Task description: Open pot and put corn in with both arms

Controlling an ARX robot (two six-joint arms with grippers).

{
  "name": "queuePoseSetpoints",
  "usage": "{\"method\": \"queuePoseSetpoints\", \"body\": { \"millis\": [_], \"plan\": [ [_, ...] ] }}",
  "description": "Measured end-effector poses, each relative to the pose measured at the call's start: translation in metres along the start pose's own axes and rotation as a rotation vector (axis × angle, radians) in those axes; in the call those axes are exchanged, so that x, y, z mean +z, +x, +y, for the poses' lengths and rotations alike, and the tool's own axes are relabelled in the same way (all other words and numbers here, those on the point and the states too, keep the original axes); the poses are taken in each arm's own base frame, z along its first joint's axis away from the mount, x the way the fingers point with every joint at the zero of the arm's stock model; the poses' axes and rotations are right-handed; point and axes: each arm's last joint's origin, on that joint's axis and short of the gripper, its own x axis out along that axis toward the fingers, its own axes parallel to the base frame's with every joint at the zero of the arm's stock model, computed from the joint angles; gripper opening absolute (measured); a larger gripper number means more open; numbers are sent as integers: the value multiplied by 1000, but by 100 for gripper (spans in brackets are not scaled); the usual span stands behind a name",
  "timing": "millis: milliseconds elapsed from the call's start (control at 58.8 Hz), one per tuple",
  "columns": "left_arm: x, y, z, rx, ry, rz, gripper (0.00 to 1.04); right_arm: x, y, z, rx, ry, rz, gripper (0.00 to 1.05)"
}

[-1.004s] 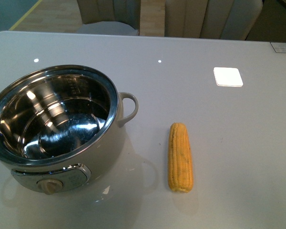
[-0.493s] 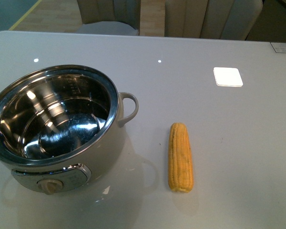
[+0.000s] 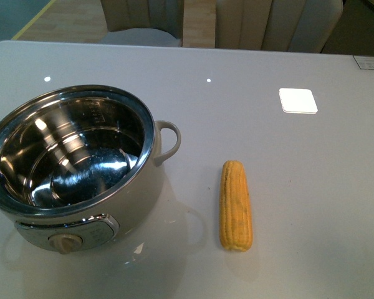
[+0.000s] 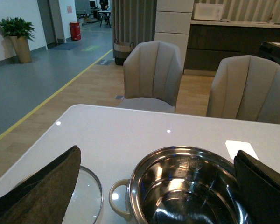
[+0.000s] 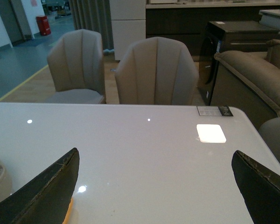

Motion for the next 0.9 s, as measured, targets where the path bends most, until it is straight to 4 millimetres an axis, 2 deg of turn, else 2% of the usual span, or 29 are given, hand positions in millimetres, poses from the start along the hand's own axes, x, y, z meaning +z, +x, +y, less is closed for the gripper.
{"method": "queuePoseSetpoints", "body": {
  "millis": [102,323,408,459,544,663,902],
  "plan": [
    [0,0,0,0,0,0,98,-3,16,7,-1,27,170,96],
    [0,0,0,0,0,0,98,2,59,30,2,9,228,96],
    [0,0,0,0,0,0,98,2,82,44,25,-10,234,96],
    [0,0,0,0,1,0,98,0,105,57,41,-26,253,96],
    [0,0,0,0,1,0,98,-6,125,70,55,-44,291,96],
    [0,0,0,0,1,0,98,-17,145,85,73,-69,343,96],
    [0,0,0,0,1,0,98,-30,171,107,123,-113,380,96]
  ]
}}
